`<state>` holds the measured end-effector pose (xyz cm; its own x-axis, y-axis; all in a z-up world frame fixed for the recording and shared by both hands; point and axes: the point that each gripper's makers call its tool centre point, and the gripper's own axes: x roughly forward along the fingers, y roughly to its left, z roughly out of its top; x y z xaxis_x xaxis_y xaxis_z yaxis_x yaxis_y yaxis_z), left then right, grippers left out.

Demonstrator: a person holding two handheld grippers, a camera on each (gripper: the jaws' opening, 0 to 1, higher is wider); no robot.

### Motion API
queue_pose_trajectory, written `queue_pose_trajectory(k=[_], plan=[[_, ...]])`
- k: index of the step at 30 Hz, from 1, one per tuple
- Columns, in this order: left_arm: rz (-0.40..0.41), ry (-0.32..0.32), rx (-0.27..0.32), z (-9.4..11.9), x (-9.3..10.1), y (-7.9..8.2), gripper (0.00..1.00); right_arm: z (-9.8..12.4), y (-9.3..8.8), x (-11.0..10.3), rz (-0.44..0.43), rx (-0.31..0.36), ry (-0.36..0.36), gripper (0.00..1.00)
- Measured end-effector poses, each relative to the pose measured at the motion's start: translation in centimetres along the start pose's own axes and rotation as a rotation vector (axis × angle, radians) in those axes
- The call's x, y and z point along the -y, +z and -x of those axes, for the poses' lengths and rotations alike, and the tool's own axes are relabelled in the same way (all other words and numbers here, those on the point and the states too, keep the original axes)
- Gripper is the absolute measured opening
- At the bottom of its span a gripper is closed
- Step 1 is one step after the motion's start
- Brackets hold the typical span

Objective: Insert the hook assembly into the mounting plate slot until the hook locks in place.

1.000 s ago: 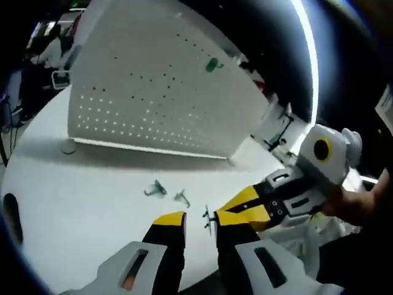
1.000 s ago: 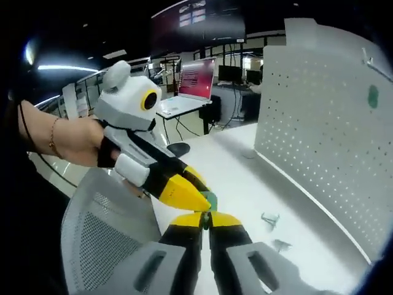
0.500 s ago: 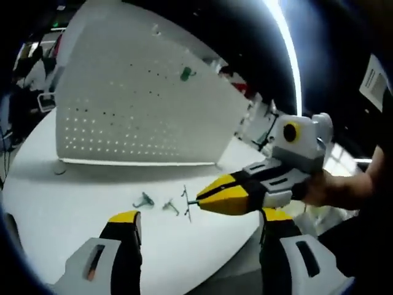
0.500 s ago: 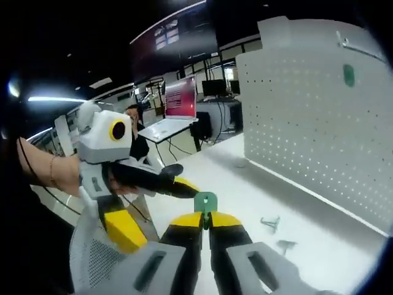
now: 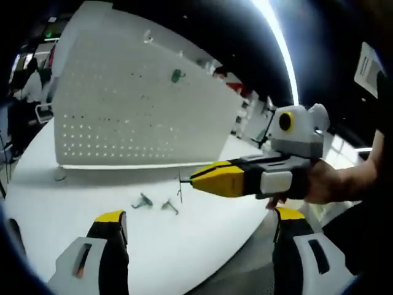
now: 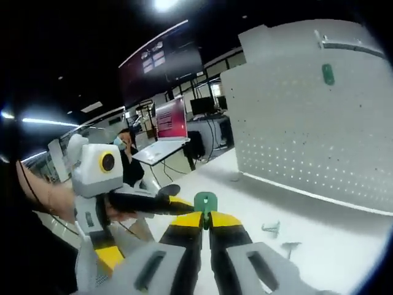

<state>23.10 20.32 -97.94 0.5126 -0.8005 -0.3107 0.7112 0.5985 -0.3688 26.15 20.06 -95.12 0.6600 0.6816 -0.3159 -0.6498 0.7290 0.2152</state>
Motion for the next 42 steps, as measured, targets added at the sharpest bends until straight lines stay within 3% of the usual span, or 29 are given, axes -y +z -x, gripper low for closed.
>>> queue_pose_trajectory(k=[5,12,20,31,42], plan=[[0.022,0.074,0.06,1.1,-1.3,0.2,1.0,-0.1,0.6,0.2,0.049,0.06,-0.078,0.0],[0.036,0.086,0.075,1.4,-1.7,0.4,1.0,0.1,3.1,2.6,0.085,0.15,-0.19,0.0],[0.055,0.1,0.078,1.5,-2.2,0.2,1.0,-0.3,5.0,4.3,0.086,0.203,-0.266,0.0],[0.078,0.101,0.057,1.5,-2.7,-0.4,1.0,-1.5,7.3,8.4,0.063,0.251,-0.372,0.0],[0.079,0.098,0.042,1.3,-2.5,-0.6,1.0,-1.1,11.5,14.5,0.068,0.339,-0.528,0.0]])
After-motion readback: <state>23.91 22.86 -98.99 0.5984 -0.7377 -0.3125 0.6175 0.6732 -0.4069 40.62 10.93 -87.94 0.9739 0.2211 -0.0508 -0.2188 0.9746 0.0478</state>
